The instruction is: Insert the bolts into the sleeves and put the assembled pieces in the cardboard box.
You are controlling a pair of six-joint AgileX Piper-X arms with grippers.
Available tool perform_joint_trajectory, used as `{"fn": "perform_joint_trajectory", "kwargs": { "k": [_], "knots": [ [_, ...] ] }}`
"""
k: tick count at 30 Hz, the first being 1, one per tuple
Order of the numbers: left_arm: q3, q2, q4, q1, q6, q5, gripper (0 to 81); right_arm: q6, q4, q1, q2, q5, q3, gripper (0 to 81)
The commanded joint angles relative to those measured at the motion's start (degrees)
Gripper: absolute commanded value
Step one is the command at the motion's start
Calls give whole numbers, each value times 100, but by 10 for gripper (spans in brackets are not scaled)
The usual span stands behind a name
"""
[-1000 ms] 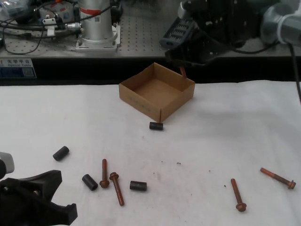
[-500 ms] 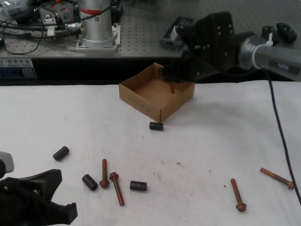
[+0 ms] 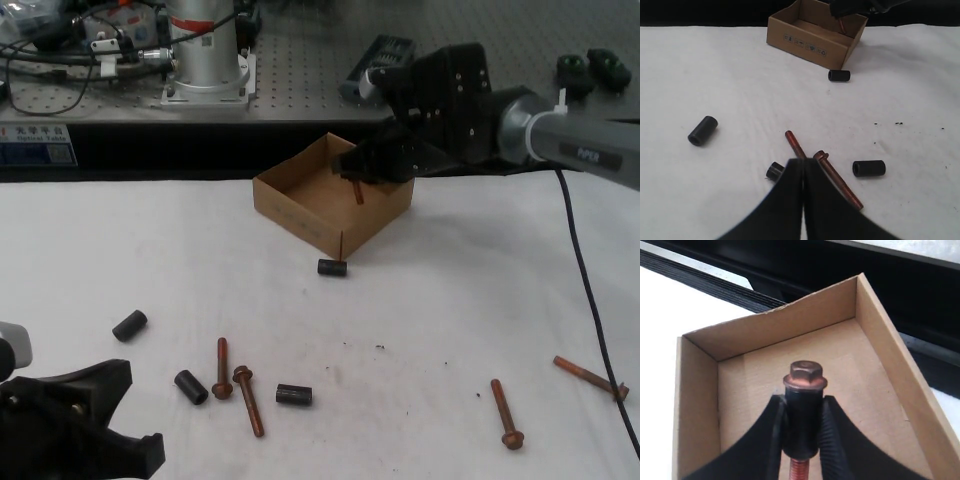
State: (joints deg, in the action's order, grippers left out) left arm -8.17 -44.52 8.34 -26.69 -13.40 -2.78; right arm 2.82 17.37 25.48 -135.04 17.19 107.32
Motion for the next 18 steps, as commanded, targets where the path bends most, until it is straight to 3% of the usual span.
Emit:
{"fn": "perform_joint_trajectory", "kwargs": {
  "k": [1,3,10,18],
  "knots": [
    [-42,33,116,11,48,6,7,17,-107,-33,33,34,99,262],
    [-42,33,116,11,48,6,7,17,-107,-15,33,8,99,307],
    [-42,33,116,11,48,6,7,72,-139,-4,76,145,99,307],
    [-42,33,116,11,177,6,7,678,183,-4,596,1127,106,307]
  ]
}}
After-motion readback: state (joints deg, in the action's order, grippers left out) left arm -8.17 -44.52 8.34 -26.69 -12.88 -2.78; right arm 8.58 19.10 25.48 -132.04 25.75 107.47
